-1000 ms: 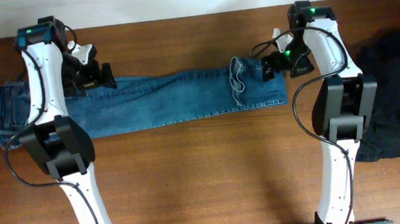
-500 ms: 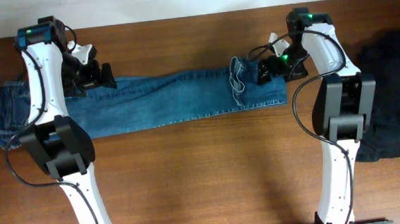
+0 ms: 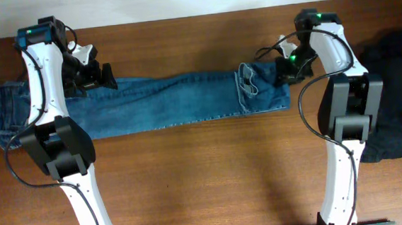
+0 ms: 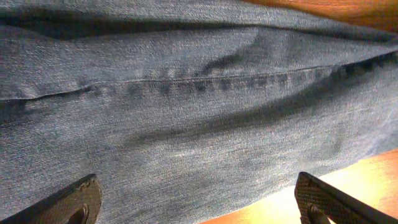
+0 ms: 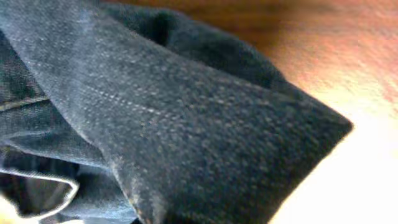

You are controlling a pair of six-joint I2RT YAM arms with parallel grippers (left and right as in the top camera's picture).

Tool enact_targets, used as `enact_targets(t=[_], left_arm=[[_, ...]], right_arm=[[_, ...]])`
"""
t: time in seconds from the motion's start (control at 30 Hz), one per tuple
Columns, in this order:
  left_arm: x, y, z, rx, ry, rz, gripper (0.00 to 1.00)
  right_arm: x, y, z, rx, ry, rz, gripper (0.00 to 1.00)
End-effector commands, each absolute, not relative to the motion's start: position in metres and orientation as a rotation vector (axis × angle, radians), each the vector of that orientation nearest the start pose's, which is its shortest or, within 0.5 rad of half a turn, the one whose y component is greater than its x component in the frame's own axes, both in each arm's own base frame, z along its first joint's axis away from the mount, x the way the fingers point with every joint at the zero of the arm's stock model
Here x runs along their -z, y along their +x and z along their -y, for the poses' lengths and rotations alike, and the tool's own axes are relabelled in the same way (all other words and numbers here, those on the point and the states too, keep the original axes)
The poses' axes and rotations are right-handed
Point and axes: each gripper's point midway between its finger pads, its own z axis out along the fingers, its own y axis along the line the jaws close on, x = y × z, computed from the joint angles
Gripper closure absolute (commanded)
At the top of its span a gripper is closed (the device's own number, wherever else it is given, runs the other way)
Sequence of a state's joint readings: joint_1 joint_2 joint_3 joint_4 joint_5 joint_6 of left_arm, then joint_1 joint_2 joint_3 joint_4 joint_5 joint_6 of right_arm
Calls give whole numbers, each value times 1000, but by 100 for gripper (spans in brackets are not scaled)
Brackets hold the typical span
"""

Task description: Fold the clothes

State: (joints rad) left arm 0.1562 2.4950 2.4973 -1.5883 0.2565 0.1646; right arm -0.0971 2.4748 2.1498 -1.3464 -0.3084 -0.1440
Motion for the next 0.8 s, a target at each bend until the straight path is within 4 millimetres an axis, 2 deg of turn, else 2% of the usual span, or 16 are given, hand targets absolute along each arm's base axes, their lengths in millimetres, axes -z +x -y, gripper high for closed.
enact_targets(t=[0.0, 0.03, 0.13, 0.2, 0.27, 0.4, 0.47, 0.6, 0.77], left_arm=[[-95, 472, -29, 398, 35, -3089, 1], [-95, 472, -29, 398, 35, -3089, 1], [-95, 472, -29, 398, 35, -3089, 1], [-95, 472, -29, 398, 35, -3089, 1], [-95, 472, -29, 398, 35, -3089, 1], [-95, 473, -29, 396, 36, -3083, 1], [-95, 473, -29, 396, 36, -3083, 1], [-95, 473, -29, 396, 36, -3083, 1], [-95, 473, -29, 397, 35, -3086, 1]], right_arm=[[-42, 466, 21, -448, 66, -3130, 88], [-49, 467, 28, -445, 85, -3121, 93], [-67, 468, 46, -401, 160, -3107, 96], [-79, 468, 62, -303, 209, -3107, 96], [-101, 466, 77, -169, 209, -3101, 96], [-136, 465, 75, -123, 187, -3064, 96], [-148, 468, 67, -121, 202, -3033, 96], [-152, 472, 34, -140, 178, -3029, 95], [-152, 475, -27, -154, 145, -3032, 95]])
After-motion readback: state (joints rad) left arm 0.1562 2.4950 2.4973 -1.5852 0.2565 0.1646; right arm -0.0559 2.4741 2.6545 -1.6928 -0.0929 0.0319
